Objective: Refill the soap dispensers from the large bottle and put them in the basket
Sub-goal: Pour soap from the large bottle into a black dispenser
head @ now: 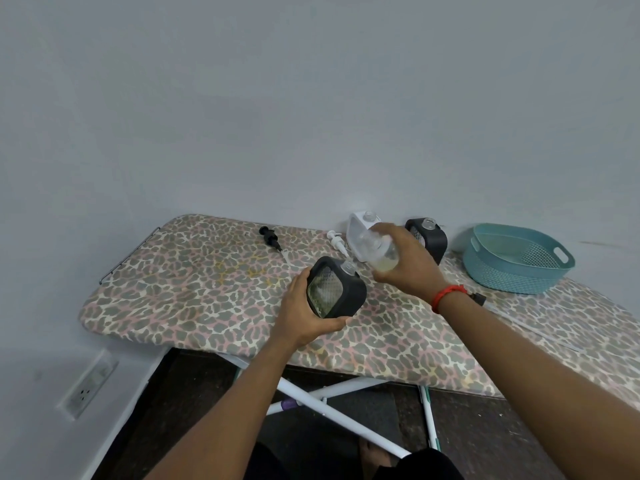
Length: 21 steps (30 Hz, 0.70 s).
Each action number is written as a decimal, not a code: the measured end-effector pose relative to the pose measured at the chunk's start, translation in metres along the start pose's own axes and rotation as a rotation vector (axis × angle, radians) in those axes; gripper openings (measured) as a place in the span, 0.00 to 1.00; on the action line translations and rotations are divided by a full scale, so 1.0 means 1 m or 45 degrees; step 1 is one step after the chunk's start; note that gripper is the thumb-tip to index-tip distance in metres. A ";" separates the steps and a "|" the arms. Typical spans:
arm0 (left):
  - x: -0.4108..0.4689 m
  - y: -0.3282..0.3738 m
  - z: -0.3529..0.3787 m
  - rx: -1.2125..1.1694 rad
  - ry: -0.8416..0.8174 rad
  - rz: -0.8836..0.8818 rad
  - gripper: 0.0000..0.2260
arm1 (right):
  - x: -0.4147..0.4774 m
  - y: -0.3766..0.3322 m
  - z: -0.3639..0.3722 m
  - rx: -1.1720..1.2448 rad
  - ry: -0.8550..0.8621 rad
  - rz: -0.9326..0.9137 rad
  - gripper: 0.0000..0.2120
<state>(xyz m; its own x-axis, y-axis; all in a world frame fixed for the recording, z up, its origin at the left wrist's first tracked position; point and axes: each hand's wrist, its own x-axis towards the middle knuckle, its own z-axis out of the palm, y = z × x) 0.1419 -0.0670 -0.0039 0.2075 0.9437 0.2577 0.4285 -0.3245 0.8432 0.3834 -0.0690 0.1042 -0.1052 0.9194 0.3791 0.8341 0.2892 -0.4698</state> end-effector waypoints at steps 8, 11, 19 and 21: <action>0.000 -0.002 0.001 0.019 -0.011 -0.037 0.53 | -0.030 0.016 -0.002 0.789 0.356 0.385 0.37; -0.002 0.000 0.001 0.031 -0.007 -0.055 0.53 | -0.043 0.020 0.006 0.860 0.421 0.425 0.37; -0.004 0.013 -0.004 -0.013 -0.046 -0.127 0.51 | -0.060 0.013 0.013 0.796 0.485 0.412 0.38; 0.000 0.015 -0.011 -0.043 -0.130 -0.170 0.52 | -0.062 0.013 0.013 0.804 0.486 0.419 0.34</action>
<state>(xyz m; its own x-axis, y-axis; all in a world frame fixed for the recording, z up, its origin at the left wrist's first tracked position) 0.1389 -0.0712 0.0141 0.2395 0.9663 0.0949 0.4286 -0.1929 0.8827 0.3938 -0.1183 0.0639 0.3801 0.8619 0.3357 0.3147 0.2208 -0.9232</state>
